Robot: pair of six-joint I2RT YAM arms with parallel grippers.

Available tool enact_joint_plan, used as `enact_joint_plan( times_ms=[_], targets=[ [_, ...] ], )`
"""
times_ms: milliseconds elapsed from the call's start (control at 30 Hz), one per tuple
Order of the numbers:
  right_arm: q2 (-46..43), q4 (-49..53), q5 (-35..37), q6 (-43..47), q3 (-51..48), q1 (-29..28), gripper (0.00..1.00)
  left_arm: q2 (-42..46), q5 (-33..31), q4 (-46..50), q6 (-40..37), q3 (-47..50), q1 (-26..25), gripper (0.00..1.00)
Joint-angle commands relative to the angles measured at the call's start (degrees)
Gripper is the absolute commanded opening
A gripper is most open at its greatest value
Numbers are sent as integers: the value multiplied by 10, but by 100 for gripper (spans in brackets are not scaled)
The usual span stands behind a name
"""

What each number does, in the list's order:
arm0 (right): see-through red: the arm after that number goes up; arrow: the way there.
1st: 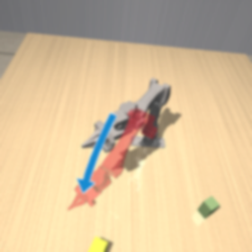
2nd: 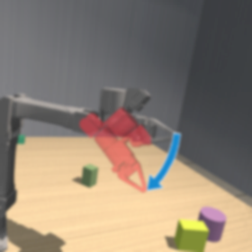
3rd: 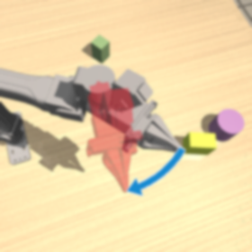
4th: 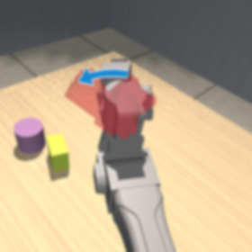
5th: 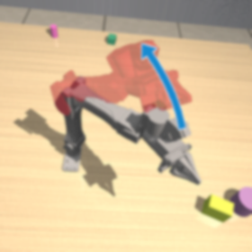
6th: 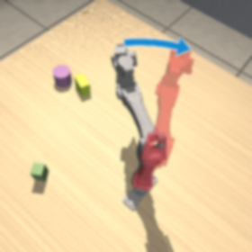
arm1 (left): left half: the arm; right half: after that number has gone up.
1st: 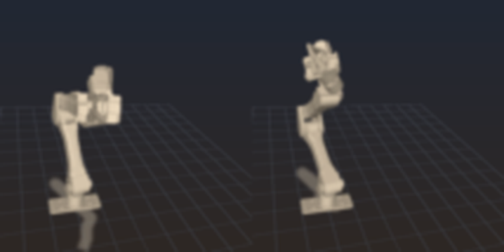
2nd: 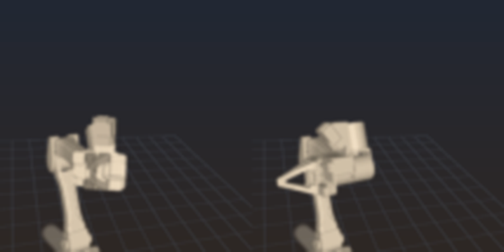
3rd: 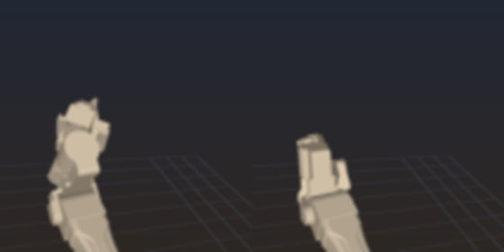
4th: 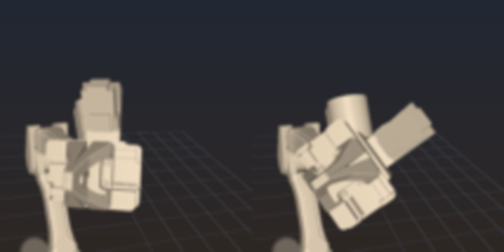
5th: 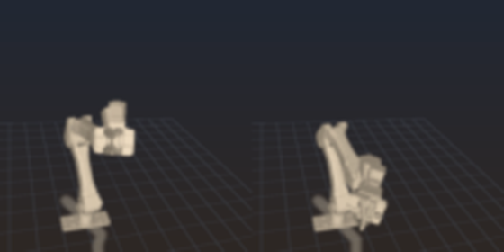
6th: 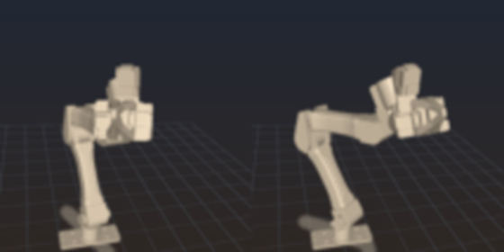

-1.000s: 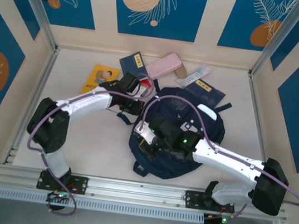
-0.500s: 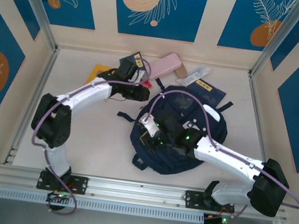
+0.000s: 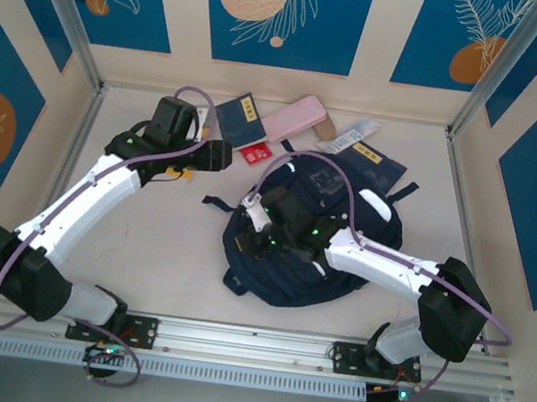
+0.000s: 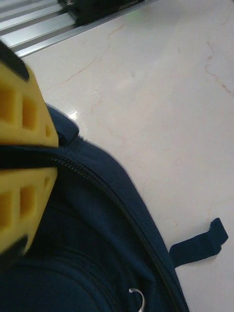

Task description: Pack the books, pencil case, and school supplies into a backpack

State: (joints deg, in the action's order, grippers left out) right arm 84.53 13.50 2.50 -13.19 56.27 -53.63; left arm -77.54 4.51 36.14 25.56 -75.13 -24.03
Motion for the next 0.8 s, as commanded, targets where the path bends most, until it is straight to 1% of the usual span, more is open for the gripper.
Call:
enact_joint_plan(
  times_ms=[0,67,167,200,267,333,367,467,533,633,700,767],
  targets=[
    [-4,-14,-18,-12,38,-2,43,10,-54,46,-10,14,10,70],
    [-24,0,-4,-6,38,1,52,4,-71,48,-14,13,12,72],
    [-66,26,16,-5,33,21,62,-25,-105,53,-6,-5,15,75],
    [-79,44,24,-6,35,30,65,-38,-115,52,-6,-14,17,78],
    [-94,102,53,-10,52,44,69,-69,-143,47,-4,-33,25,87],
    [-96,166,90,-10,78,54,69,-111,-146,45,-7,-62,47,92],
    [-96,194,94,-10,89,62,68,-138,-140,44,-8,-80,62,93],
    [-88,259,74,-15,121,79,64,-226,-134,47,-17,-140,102,96],
    [-77,288,74,-21,136,83,59,-282,-131,45,-25,-179,126,96],
    [-77,308,96,-54,142,85,53,-370,-117,55,-39,-257,155,94],
    [-75,324,67,-91,148,102,50,-422,-83,55,-52,-309,167,91],
    [-70,346,41,-117,156,119,48,-472,-49,59,-54,-353,172,90]
  ],
)
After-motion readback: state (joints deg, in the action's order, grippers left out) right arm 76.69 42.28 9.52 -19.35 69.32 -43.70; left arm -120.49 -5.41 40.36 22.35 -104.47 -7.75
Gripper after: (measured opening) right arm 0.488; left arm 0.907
